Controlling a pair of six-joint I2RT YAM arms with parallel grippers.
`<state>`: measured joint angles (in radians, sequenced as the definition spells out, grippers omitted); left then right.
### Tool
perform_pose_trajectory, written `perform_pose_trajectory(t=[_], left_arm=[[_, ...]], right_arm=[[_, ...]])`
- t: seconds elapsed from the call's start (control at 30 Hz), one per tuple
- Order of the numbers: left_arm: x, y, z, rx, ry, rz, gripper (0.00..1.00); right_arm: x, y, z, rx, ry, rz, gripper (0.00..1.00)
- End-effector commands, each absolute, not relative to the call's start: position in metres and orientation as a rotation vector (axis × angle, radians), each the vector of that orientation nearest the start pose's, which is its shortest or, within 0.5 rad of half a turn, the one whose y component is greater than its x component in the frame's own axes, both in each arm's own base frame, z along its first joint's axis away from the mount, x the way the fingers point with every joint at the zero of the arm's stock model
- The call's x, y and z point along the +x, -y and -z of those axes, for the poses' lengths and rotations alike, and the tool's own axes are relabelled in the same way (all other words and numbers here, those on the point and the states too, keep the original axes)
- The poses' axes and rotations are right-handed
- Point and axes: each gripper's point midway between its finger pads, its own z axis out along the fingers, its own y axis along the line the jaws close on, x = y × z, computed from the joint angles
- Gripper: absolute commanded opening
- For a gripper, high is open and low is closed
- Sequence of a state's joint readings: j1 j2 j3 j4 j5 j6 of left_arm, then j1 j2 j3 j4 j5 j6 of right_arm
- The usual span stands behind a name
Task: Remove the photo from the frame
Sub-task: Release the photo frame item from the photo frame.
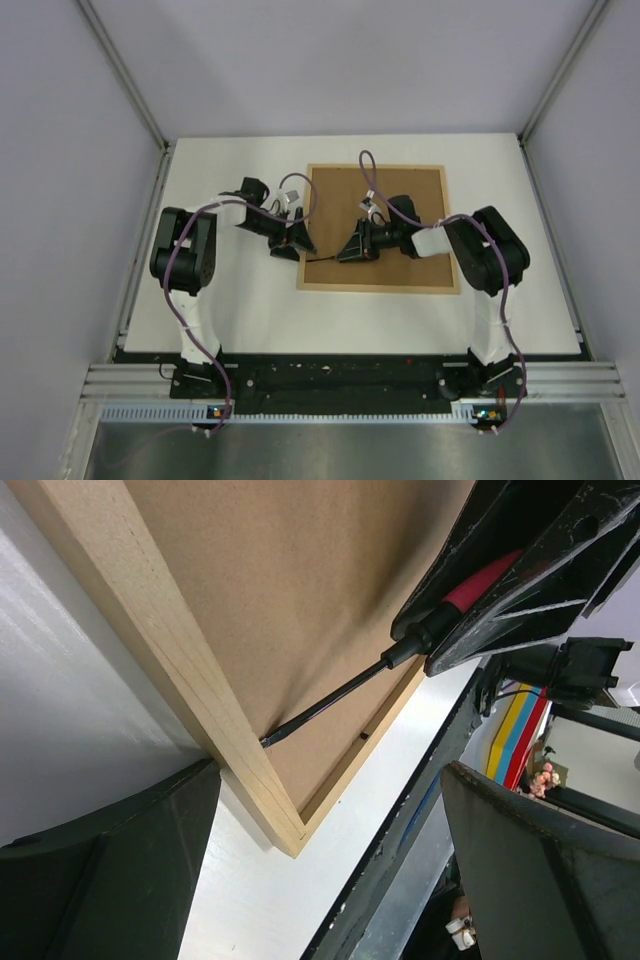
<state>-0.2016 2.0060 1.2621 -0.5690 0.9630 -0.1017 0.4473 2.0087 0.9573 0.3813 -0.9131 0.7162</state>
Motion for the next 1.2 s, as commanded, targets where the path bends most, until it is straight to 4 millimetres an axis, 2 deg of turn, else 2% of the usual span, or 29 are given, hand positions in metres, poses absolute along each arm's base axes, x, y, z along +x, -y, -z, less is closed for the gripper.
perform_pose_trajectory(t=[0.0, 0.2, 0.33, 0.5, 0.57, 0.77, 0.97, 1.03, 1.17], left_arm=[[0.316, 0.229, -0.053, 0.390, -2.620, 1.491, 0.98], [0.315, 0.231, -0.053, 0.390, -2.623, 1.502, 0.98], [0.314, 0.234, -0.054, 0.400, -2.622, 1.497, 0.98], [0.312, 0.237, -0.058, 0.413, -2.612, 1.504, 0.98], [0.312, 0.238, -0.058, 0.415, -2.612, 1.502, 0.98], [0.311, 0.240, -0.060, 0.416, -2.608, 1.502, 0.98], [0.313, 0.238, -0.061, 0.420, -2.608, 1.469, 0.98], [0.315, 0.237, -0.061, 0.421, -2.607, 1.446, 0.98], [0.320, 0.236, -0.065, 0.420, -2.601, 1.407, 0.98]], right_arm=[[0.304, -0.329, -0.021, -0.212, -2.478, -1.544, 0.00], [0.319, -0.333, -0.032, -0.227, -2.461, -1.500, 0.00], [0.335, -0.340, -0.055, -0.244, -2.403, -1.474, 0.00], [0.355, -0.354, -0.097, -0.296, -2.331, -1.432, 0.00], [0.357, -0.360, -0.105, -0.311, -2.341, -1.403, 0.00], [0.350, -0.378, -0.119, -0.300, -2.376, -1.364, 0.00], [0.346, -0.369, -0.113, -0.218, -2.446, -1.316, 0.00], [0.343, -0.368, -0.121, -0.175, -2.457, -1.347, 0.00], [0.334, -0.380, -0.139, -0.132, -2.464, -1.458, 0.00]])
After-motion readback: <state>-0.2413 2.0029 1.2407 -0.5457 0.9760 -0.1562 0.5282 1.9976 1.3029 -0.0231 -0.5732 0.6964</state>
